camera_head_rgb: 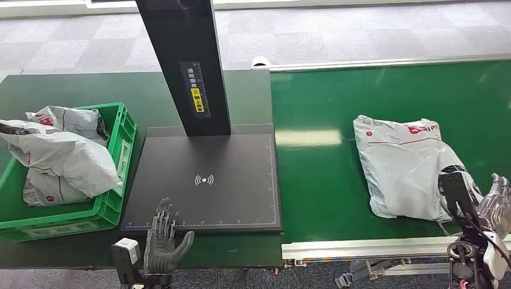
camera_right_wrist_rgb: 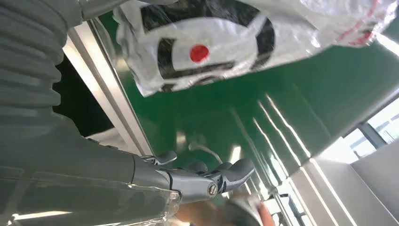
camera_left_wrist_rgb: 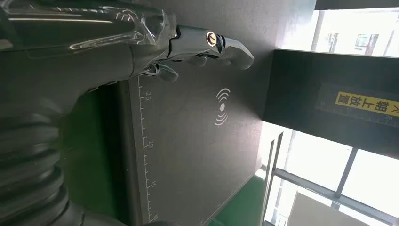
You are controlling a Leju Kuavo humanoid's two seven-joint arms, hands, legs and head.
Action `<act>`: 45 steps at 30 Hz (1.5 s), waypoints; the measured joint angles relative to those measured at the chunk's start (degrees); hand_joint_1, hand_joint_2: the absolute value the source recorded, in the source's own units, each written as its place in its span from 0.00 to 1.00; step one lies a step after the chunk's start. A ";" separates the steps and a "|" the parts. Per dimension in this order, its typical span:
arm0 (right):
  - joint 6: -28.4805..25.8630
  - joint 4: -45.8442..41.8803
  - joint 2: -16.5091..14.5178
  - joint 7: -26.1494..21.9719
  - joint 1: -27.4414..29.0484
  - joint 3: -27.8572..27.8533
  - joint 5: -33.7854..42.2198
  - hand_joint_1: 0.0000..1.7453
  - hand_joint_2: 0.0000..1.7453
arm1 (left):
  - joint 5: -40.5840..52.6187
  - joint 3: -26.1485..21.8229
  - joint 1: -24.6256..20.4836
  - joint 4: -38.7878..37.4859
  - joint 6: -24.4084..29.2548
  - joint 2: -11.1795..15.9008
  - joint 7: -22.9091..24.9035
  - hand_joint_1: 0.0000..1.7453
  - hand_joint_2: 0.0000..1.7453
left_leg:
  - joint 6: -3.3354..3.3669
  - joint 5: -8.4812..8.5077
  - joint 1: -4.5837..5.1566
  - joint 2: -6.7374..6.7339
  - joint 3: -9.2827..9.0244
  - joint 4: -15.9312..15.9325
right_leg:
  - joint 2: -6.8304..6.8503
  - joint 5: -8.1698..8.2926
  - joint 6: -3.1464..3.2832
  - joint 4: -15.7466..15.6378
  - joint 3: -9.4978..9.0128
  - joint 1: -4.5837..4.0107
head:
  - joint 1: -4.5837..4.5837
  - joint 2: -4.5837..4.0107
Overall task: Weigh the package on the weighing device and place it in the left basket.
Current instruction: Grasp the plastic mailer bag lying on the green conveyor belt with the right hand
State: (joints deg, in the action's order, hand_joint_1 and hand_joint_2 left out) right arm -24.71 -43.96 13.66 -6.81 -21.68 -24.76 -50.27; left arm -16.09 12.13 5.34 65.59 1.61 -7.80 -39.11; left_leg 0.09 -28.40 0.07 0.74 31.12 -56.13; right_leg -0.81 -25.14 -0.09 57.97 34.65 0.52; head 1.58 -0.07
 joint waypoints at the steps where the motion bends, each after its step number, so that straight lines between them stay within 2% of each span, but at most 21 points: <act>1: 0.00 -0.43 0.00 0.03 0.00 0.03 -0.04 0.00 1.00 | -0.01 0.04 0.01 0.00 0.01 0.01 -0.02 0.00 1.00 | 0.00 0.00 0.00 0.00 0.00 0.00 | 0.00 0.00 0.00 0.00 0.00 0.00 | 0.00 0.00; 14: 1.28 -4.30 0.38 0.82 -0.44 0.48 -0.51 0.00 1.00 | -0.18 0.49 0.05 0.02 0.36 0.31 -0.17 0.00 1.00 | 0.00 0.00 0.00 0.00 0.03 0.00 | 0.00 0.00 0.00 0.00 0.00 0.00 | 0.01 0.00; 16: 3.44 -2.39 0.80 -0.07 -1.66 0.92 -0.37 0.00 1.00 | -0.45 0.58 0.01 0.02 0.49 0.38 -0.25 0.00 1.00 | 0.00 0.00 0.00 -0.02 0.01 0.01 | -0.03 0.00 0.00 0.00 0.00 0.00 | 0.01 0.00; 19: 7.63 3.04 1.25 -3.88 -4.05 1.55 1.15 0.00 1.00 | -0.81 0.73 -0.03 0.02 0.58 0.45 -0.42 0.00 1.00 | 0.00 0.01 -0.01 -0.01 -0.02 0.00 | -0.03 0.00 0.00 0.00 -0.01 0.00 | 0.00 0.00; 24: 11.04 12.33 0.93 -8.07 -6.99 2.51 2.71 0.00 1.00 | -0.98 1.17 -0.20 0.02 0.52 0.49 -0.56 0.00 1.00 | -0.01 0.02 -0.01 0.05 0.01 0.00 | 0.00 0.01 0.00 0.01 0.00 -0.01 | 0.01 0.00; 34: 14.55 21.12 -1.54 -7.27 -11.16 6.25 -0.35 0.00 1.00 | -1.07 1.96 -0.52 0.02 0.51 0.47 -0.73 0.00 1.00 | -0.01 0.02 -0.05 0.00 0.07 0.00 | 0.00 0.00 0.00 0.01 0.06 -0.02 | 0.01 0.00; 37: 15.76 22.37 -2.91 -5.55 -12.07 7.79 -2.12 0.00 1.00 | -1.07 2.20 -0.62 0.01 0.56 0.44 -0.73 0.00 1.00 | -0.01 0.02 -0.05 -0.01 0.04 0.00 | 0.00 0.00 0.00 0.01 0.06 -0.02 | 0.01 0.00; 39: 16.07 23.11 -3.76 -3.50 -12.54 8.95 -3.40 0.07 1.00 | -1.07 2.45 -0.80 -0.03 0.68 0.45 -0.73 0.00 1.00 | -0.01 0.02 -0.06 0.01 0.00 0.00 | 0.00 0.00 0.00 0.01 0.06 -0.02 | 0.01 0.00; 40: 16.09 23.43 -4.13 -2.43 -12.72 9.53 -3.93 0.25 1.00 | -1.08 2.60 -0.91 -0.08 0.75 0.46 -0.73 0.00 1.00 | -0.02 0.03 -0.06 0.01 0.00 0.00 | 0.00 0.00 0.00 0.01 0.07 -0.02 | 0.01 0.00; 43: 16.04 24.11 -4.98 -0.05 -13.10 10.82 -4.89 0.90 1.00 | -1.21 2.88 -1.30 -0.32 0.86 0.52 -0.73 0.00 1.00 | -0.02 0.03 -0.06 0.01 0.00 0.00 | 0.00 0.00 0.00 0.01 0.07 -0.02 | 0.01 0.00; 44: 16.04 24.28 -5.17 0.35 -13.20 11.11 -5.04 0.97 1.00 | -1.35 2.92 -1.41 -0.43 0.88 0.55 -0.73 0.00 1.00 | -0.02 0.03 -0.06 0.01 0.00 0.00 | 0.00 0.00 0.00 0.01 0.07 -0.02 | 0.01 0.00; 45: 16.05 24.43 -5.32 0.64 -13.32 11.35 -5.17 0.99 1.00 | -1.50 2.99 -1.49 -0.54 0.90 0.58 -0.73 0.00 1.00 | -0.02 0.03 -0.06 0.00 0.00 0.00 | 0.00 0.00 0.00 0.01 0.07 -0.02 | 0.01 0.00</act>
State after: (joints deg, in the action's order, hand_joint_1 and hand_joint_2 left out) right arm -8.66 -19.54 8.34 -6.17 -35.00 -13.42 -55.44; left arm -17.58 15.12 3.85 65.05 2.50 -7.22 -39.85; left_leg 0.07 -28.38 0.01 0.74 31.12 -56.13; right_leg -0.81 -25.13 -0.09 57.98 34.71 0.50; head 1.59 -0.07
